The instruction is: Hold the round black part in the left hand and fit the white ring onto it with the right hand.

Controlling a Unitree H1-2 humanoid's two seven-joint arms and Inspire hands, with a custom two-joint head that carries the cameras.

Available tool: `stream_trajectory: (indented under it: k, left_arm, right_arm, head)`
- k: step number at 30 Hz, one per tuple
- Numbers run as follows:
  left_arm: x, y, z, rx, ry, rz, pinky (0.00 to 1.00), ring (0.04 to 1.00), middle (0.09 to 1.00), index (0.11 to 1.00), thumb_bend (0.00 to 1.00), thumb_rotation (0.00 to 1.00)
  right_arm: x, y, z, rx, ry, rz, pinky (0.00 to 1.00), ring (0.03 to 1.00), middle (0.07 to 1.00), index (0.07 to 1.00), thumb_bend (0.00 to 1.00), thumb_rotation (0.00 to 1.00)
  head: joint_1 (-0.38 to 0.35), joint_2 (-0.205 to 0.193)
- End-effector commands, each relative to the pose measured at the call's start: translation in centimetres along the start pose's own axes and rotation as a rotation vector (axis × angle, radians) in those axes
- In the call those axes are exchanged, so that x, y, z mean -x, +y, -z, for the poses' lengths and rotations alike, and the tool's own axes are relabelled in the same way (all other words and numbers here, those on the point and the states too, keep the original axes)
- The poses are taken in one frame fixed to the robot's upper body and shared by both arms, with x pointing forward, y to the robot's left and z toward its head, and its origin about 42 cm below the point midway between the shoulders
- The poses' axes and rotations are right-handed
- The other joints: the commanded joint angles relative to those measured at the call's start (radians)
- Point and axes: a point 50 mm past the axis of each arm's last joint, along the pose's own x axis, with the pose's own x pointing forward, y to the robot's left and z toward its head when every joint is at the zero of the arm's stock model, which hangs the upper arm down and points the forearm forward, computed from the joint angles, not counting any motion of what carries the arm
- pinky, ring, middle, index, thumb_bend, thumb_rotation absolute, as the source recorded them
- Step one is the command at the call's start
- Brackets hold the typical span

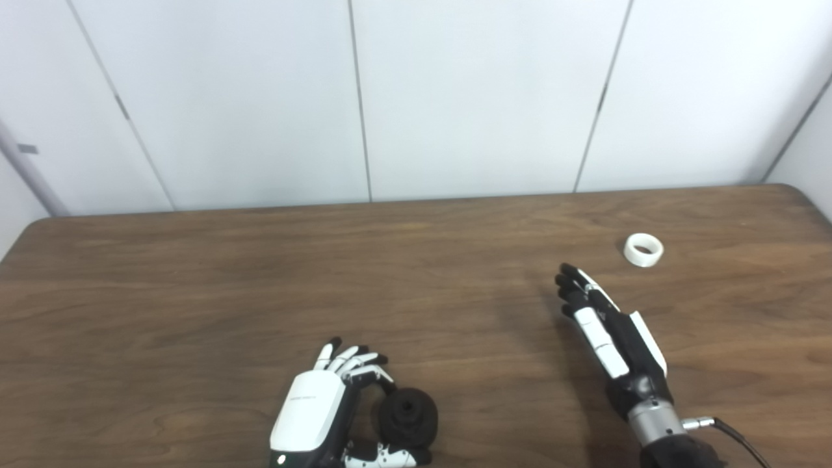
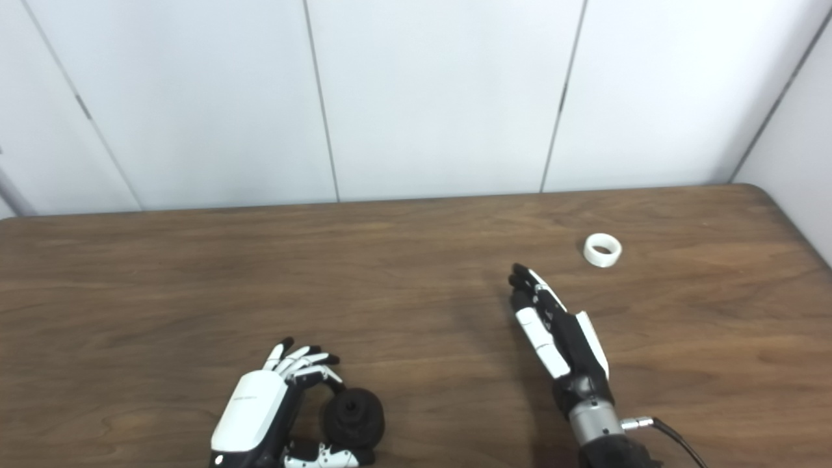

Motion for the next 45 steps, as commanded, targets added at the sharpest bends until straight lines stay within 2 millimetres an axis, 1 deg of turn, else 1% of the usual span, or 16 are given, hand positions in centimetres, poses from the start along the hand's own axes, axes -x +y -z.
stream_trajectory:
  k: [1, 3, 4, 5, 7, 9, 12, 15, 17, 19, 21, 26, 31, 37, 42, 45]
  left_arm:
    - [0.5, -0.1, 0.7, -0.007, 0.010, 0.021, 1.00, 0.883, 0.795, 0.485, 0.52, 0.05]
    - [0.5, 0.1, 0.8, -0.006, 0.011, 0.021, 1.00, 0.881, 0.793, 0.485, 0.52, 0.05]
    - [0.6, 0.1, 0.9, -0.007, 0.012, 0.021, 1.00, 0.880, 0.793, 0.485, 0.52, 0.05]
    - [0.6, 0.2, 0.9, -0.007, 0.013, 0.022, 1.00, 0.880, 0.793, 0.485, 0.52, 0.05]
    - [0.6, 0.2, 1.0, -0.007, 0.014, 0.019, 1.00, 0.880, 0.793, 0.485, 0.52, 0.05]
    - [0.6, 0.3, 1.1, -0.011, 0.014, 0.017, 1.00, 0.877, 0.791, 0.485, 0.52, 0.05]
    - [0.6, 0.3, 1.2, -0.021, 0.012, 0.017, 1.00, 0.875, 0.789, 0.485, 0.52, 0.05]
    - [0.6, 0.4, 1.3, -0.023, 0.014, 0.019, 1.00, 0.875, 0.789, 0.485, 0.52, 0.05]
    - [0.7, 0.5, 1.4, -0.024, 0.016, 0.019, 1.00, 0.875, 0.788, 0.485, 0.52, 0.05]
    - [0.7, 0.6, 1.4, -0.021, 0.013, 0.016, 1.00, 0.874, 0.787, 0.485, 0.52, 0.05]
    - [0.8, 0.7, 1.7, -0.014, 0.012, 0.015, 1.00, 0.873, 0.786, 0.485, 0.52, 0.05]
    - [1.0, 1.1, 2.1, -0.023, 0.009, 0.014, 1.00, 0.870, 0.785, 0.485, 0.52, 0.05]
    - [1.0, 1.5, 2.3, -0.018, 0.020, 0.021, 1.00, 0.875, 0.789, 0.485, 0.52, 0.05]
    - [1.1, 1.9, 2.4, -0.026, 0.022, 0.025, 1.00, 0.872, 0.788, 0.485, 0.52, 0.05]
    - [1.2, 2.1, 2.5, -0.027, 0.015, 0.024, 1.00, 0.872, 0.785, 0.485, 0.52, 0.05]
    - [1.3, 2.1, 2.6, -0.026, 0.012, 0.021, 1.00, 0.866, 0.781, 0.485, 0.52, 0.05]
  right_arm:
    - [-0.9, -1.1, -3.0, 0.098, -0.107, 0.063, 0.84, 0.881, 0.872, 0.824, 0.60, 0.67]
    - [-1.1, -1.8, -3.8, 0.169, -0.123, 0.089, 0.84, 0.875, 0.865, 0.812, 0.61, 0.61]
    - [-1.2, -2.0, -4.0, 0.183, -0.128, 0.094, 0.86, 0.884, 0.868, 0.807, 0.62, 0.56]
    - [-1.4, -2.4, -4.3, 0.195, -0.135, 0.102, 0.87, 0.889, 0.869, 0.805, 0.63, 0.53]
    - [-1.8, -3.5, -5.0, 0.227, -0.153, 0.121, 0.90, 0.901, 0.873, 0.795, 0.68, 0.42]
    - [-2.5, -4.8, -5.9, 0.302, -0.167, 0.152, 0.89, 0.892, 0.862, 0.787, 0.73, 0.35]
    - [-3.5, -6.7, -6.9, 0.461, -0.182, 0.187, 0.91, 0.893, 0.863, 0.781, 0.78, 0.30]
    - [-4.7, -8.5, -7.3, 0.599, -0.188, 0.209, 0.94, 0.911, 0.879, 0.781, 0.80, 0.28]
    - [-5.5, -9.5, -7.3, 0.661, -0.193, 0.216, 0.94, 0.939, 0.899, 0.783, 0.81, 0.26]
    - [-6.1, -10.1, -7.3, 0.714, -0.192, 0.221, 0.93, 0.967, 0.918, 0.785, 0.81, 0.25]
    - [-6.9, -10.8, -7.4, 0.755, -0.180, 0.223, 0.98, 0.993, 0.952, 0.786, 0.81, 0.24]
    - [-9.2, -12.1, -8.2, 0.842, -0.157, 0.239, 1.00, 1.000, 0.985, 0.763, 0.82, 0.23]
    - [-11.5, -13.2, -8.6, 0.883, -0.123, 0.252, 1.00, 1.000, 0.999, 0.741, 0.85, 0.21]
    - [-13.7, -14.1, -8.5, 0.943, -0.037, 0.238, 1.00, 1.000, 1.000, 0.734, 0.85, 0.25]
    - [-14.9, -14.3, -8.6, 0.984, 0.025, 0.216, 1.00, 1.000, 0.991, 0.734, 0.86, 0.26]
    - [-15.6, -14.5, -8.6, 1.003, 0.072, 0.189, 1.00, 1.000, 1.000, 0.745, 0.84, 0.28]
  head:
    - [-0.015, 0.001]
    - [-0.030, 0.001]
    - [-0.039, 0.002]
    - [-0.042, 0.002]
    - [-0.046, 0.001]
    - [-0.045, -0.001]
    - [-0.043, -0.002]
    - [-0.056, -0.007]
    - [-0.067, -0.006]
    - [-0.074, -0.002]
    - [-0.087, 0.000]
    - [-0.121, 0.001]
    - [-0.147, 0.005]
    - [-0.174, 0.004]
    - [-0.190, 0.004]
    - [-0.197, 0.005]
